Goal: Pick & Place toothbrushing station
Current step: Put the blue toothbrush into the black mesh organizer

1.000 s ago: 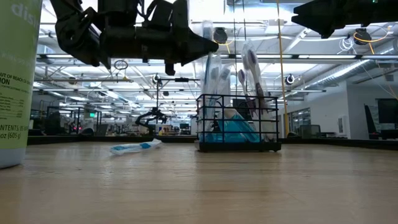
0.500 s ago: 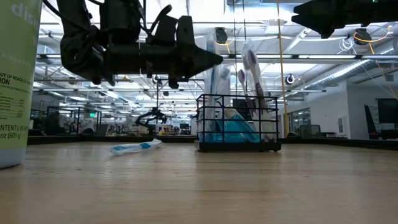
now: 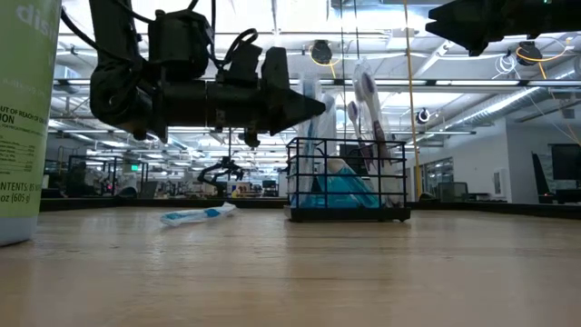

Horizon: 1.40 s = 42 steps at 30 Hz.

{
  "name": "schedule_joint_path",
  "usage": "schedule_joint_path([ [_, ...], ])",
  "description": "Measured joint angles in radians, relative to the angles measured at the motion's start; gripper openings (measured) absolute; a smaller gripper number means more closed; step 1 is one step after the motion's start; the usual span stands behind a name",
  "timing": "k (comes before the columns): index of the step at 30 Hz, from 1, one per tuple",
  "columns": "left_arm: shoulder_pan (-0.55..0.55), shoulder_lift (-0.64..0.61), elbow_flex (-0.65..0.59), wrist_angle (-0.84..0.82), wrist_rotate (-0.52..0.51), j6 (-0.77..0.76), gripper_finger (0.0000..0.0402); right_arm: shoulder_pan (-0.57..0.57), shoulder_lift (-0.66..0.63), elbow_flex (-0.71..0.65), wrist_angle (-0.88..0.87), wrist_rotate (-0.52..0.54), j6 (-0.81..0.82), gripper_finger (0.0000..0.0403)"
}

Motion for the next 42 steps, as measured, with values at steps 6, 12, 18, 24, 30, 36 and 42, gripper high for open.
schedule_joint_path([
  [6,0.0,0.0,0.0,-0.009,-0.002,0.0,0.004,0.0,0.0,0.0,0.0,0.0,0.0,0.0183],
  [12,0.0,0.002,-0.001,-0.011,-0.027,-0.046,0.0099,0.0,0.0,0.0,0.0,0.0,-0.002,0.0183],
  [18,-0.005,0.002,-0.001,-0.009,-0.027,-0.028,0.0173,0.0,0.0,0.0,-0.002,0.0,-0.003,0.0183],
  [24,-0.019,0.002,-0.001,-0.008,-0.027,0.027,0.0227,0.0,0.0,0.0,-0.005,0.0,-0.003,0.0183],
  [30,-0.022,-0.015,-0.001,-0.006,-0.027,0.069,0.0249,0.0,0.0,0.0,-0.006,0.0,-0.003,0.0183],
  [36,-0.023,-0.079,-0.002,-0.023,-0.028,0.117,0.0251,0.0,0.0,0.0,-0.007,0.0,-0.003,0.0183],
  [42,-0.038,-0.184,-0.002,-0.092,-0.029,0.2,0.0251,0.0,0.0,0.0,-0.008,0.0,-0.003,0.0183],
])
